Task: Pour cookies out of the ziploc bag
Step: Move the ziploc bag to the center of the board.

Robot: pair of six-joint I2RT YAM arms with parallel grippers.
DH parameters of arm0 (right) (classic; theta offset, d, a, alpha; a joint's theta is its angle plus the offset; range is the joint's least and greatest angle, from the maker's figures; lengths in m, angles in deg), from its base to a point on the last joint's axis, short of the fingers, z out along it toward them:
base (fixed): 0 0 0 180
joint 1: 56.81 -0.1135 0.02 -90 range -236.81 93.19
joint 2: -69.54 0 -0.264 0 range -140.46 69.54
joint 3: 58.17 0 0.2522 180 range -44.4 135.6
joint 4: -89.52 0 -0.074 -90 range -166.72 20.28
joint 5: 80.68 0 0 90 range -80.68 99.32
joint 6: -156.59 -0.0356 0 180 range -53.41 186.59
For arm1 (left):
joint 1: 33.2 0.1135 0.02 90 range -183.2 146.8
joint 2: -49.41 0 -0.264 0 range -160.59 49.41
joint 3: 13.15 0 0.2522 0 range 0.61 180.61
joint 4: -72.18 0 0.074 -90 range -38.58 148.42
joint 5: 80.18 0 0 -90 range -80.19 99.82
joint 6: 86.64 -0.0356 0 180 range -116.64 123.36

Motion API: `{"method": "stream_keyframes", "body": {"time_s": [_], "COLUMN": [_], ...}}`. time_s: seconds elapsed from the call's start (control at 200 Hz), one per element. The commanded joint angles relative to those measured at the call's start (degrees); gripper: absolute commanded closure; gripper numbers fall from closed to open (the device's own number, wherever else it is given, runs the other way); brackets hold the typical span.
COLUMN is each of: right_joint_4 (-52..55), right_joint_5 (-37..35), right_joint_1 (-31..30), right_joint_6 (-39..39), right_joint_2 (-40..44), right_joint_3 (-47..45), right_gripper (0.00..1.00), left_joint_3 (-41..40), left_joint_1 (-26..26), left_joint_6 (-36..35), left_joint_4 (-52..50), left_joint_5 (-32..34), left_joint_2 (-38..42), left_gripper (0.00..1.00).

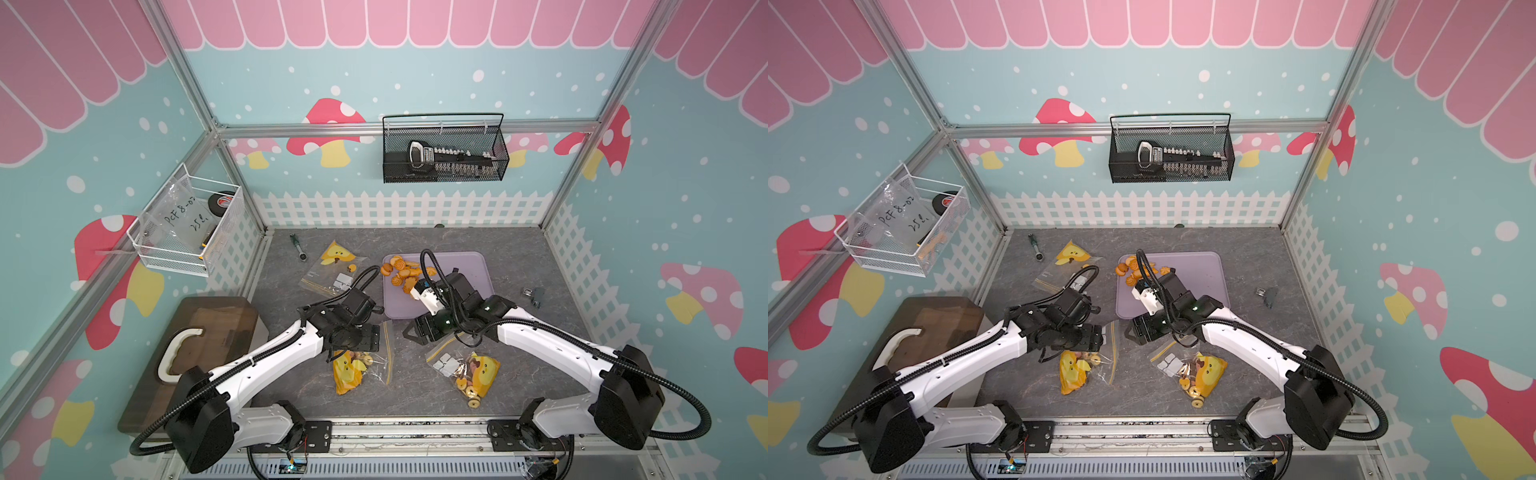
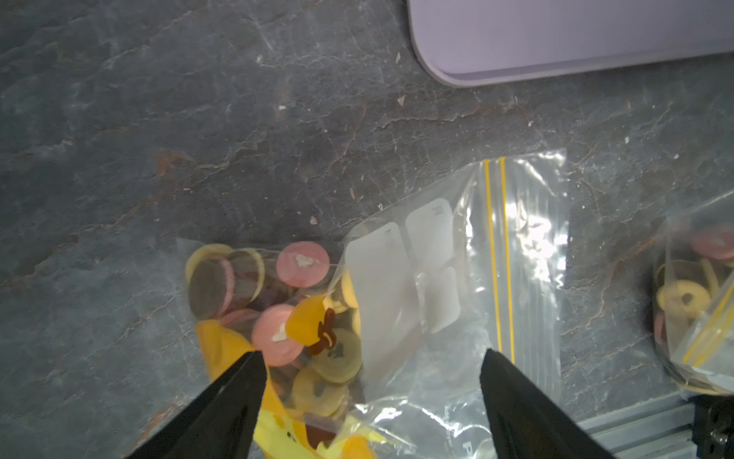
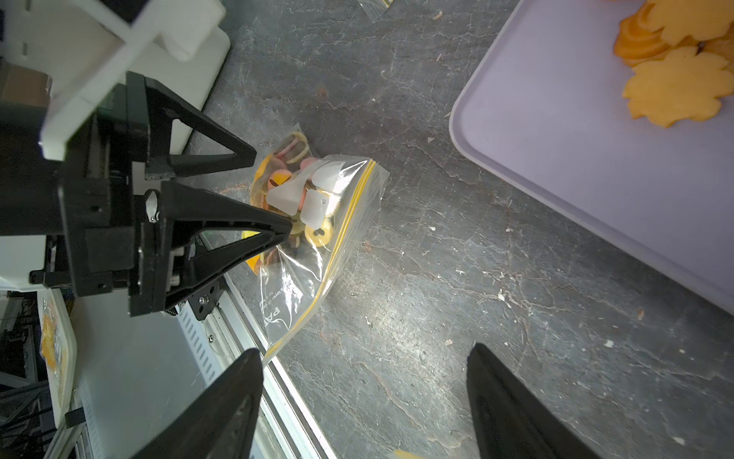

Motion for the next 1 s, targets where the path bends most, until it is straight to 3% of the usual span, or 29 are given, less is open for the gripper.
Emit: {"method": "stream_keyframes", "body": {"time_s": [0.0,0.26,0.505,0.625,0.751,0.991], "right_joint_4": [-0.28,1.26,1.93,1.84,1.79,1.8], "right_joint_5": [-0.25,1.83,3.7,4.04,3.92,3.82], "right_joint_1": [1.53,6.27,8.32,8.52,8.62,8.8], "right_joint_6": [0.34,2.3,3.48,3.8,3.8,3.89], "right_joint_2": [1.94,3.68,4.57,4.56,4.69,5.23], "right_joint_3": [-1.25,-2.28,-2.7,-3.23,-3.62,-3.93], "right_gripper": [0.2,0.2,0.21,0.21,0.22,0.21], "left_joint_3": [3.58,5.85,6.25,6.2,6.0,5.89], "left_joint_1": [-0.41,-0.7,-1.23,-1.23,-1.19,-1.19], "left_joint_6": [-4.97,-8.74,-8.96,-9.25,-9.47,-9.2], "left_joint_4": [-0.1,-3.38,-3.46,-3.17,-2.82,-2.64], "left_joint_5": [-1.78,-3.82,-4.04,-4.56,-5.07,-3.63], "left_joint_2": [-1.73,-6.15,-9.45,-10.11,-10.93,-12.9], "left_gripper": [0.11,0.11,0.22,0.35,0.64,0.88]}}
